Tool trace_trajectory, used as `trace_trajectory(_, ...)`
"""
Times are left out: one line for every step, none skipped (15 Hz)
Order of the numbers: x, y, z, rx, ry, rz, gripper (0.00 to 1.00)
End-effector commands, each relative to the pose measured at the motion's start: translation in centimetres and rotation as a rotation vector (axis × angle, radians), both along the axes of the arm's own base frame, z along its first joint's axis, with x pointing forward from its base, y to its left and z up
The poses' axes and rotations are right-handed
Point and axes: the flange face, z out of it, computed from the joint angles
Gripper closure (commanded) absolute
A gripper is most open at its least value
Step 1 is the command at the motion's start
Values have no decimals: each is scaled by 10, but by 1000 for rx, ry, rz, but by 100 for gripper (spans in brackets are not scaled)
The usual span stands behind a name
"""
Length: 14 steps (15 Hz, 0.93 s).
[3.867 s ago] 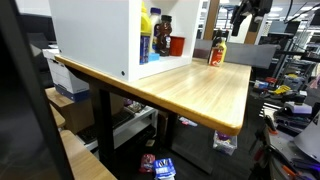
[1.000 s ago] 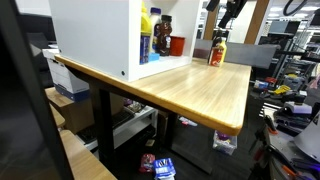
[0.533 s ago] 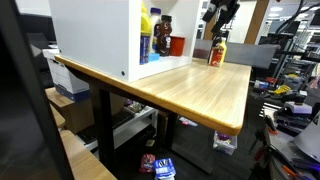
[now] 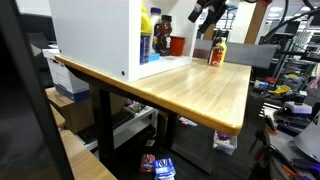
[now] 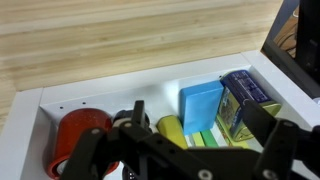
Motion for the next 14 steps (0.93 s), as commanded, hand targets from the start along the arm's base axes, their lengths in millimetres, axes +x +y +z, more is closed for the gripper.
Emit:
trace_trajectory(23, 4, 3, -7, -32, 8, 0)
trace_trajectory(27, 3, 5, -7, -37, 5, 0)
trace_trajectory(31, 1, 9, -7, -46, 3, 0)
trace_trajectory(36, -1, 11, -8, -51, -1, 0)
trace_trajectory(39, -2, 14, -2, -58, -3, 0)
trace_trajectory(43, -3, 16, -4, -61, -8, 0)
trace_trajectory(48, -5, 20, -12, -63, -14, 0)
trace_trajectory(51, -7, 21, -25, -65, -17, 0)
trace_trajectory(55, -10, 21, -59, -63, -31, 0)
trace_trajectory(58, -14, 21, -75, -64, -30, 0)
trace_trajectory(61, -18, 21, -96, -65, -48, 0)
trace_trajectory(64, -22, 21, -106, -66, -59, 0)
trace_trajectory(66, -26, 20, -107, -68, -76, 0)
trace_trajectory(69, -31, 18, -95, -71, -106, 0)
